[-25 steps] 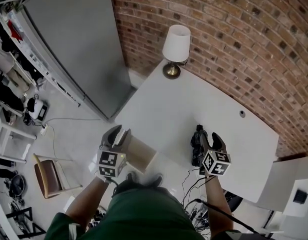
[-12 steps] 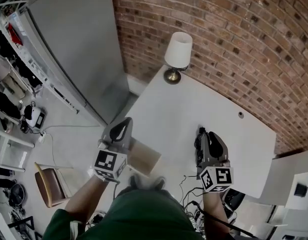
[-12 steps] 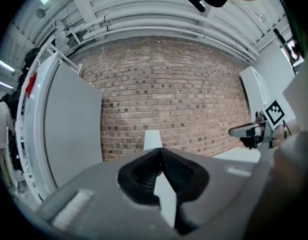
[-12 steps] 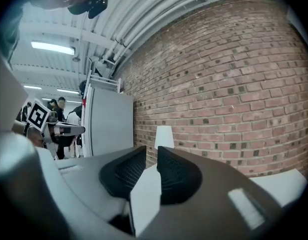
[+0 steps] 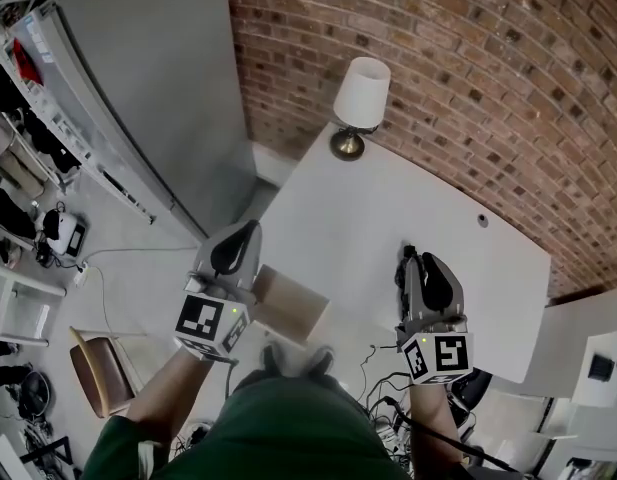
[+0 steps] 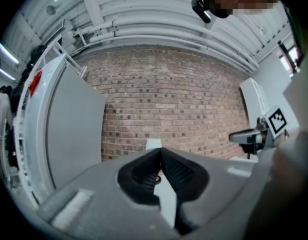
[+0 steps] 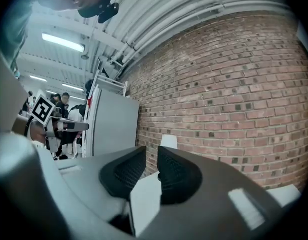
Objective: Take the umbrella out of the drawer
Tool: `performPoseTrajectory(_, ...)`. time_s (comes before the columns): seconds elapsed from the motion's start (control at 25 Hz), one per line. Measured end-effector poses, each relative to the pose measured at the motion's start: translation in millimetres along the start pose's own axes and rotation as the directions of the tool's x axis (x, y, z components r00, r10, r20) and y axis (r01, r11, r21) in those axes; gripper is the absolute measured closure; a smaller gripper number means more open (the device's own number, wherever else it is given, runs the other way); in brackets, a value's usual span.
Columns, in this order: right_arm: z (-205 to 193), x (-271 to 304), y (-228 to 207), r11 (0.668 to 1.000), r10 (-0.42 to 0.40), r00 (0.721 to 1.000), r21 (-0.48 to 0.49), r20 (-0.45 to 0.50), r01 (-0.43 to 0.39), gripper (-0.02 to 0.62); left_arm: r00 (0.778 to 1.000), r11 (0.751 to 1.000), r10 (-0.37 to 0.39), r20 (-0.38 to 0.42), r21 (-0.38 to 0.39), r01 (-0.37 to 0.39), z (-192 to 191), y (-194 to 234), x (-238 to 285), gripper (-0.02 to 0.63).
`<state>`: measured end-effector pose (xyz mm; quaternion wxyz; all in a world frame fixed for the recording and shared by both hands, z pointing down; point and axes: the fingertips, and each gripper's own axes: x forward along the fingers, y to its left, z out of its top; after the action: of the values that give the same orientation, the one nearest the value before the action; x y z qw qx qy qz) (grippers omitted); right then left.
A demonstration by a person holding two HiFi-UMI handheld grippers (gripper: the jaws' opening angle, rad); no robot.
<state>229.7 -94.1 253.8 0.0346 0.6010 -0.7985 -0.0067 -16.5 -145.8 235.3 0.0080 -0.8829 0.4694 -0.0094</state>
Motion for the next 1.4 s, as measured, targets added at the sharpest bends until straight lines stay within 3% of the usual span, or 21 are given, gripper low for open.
performPoseTrajectory(0.32,12.7,-7.7,12.5,1.000,-0.005,1.000,-0.011,0.019,0.005,0.525,0.999,1.000,-0.016,0.032,-0.020,0.017,10.9,-1.3,-10.1,0.606)
performPoseTrajectory(1.4,22.5,1.5,8.4,0.999,0.007,0.999,-0.051,0.050,-0.005,0.525,1.000,1.000,-0.011,0.024,-0.014,0.011,10.4,1.6,3.7,0.606)
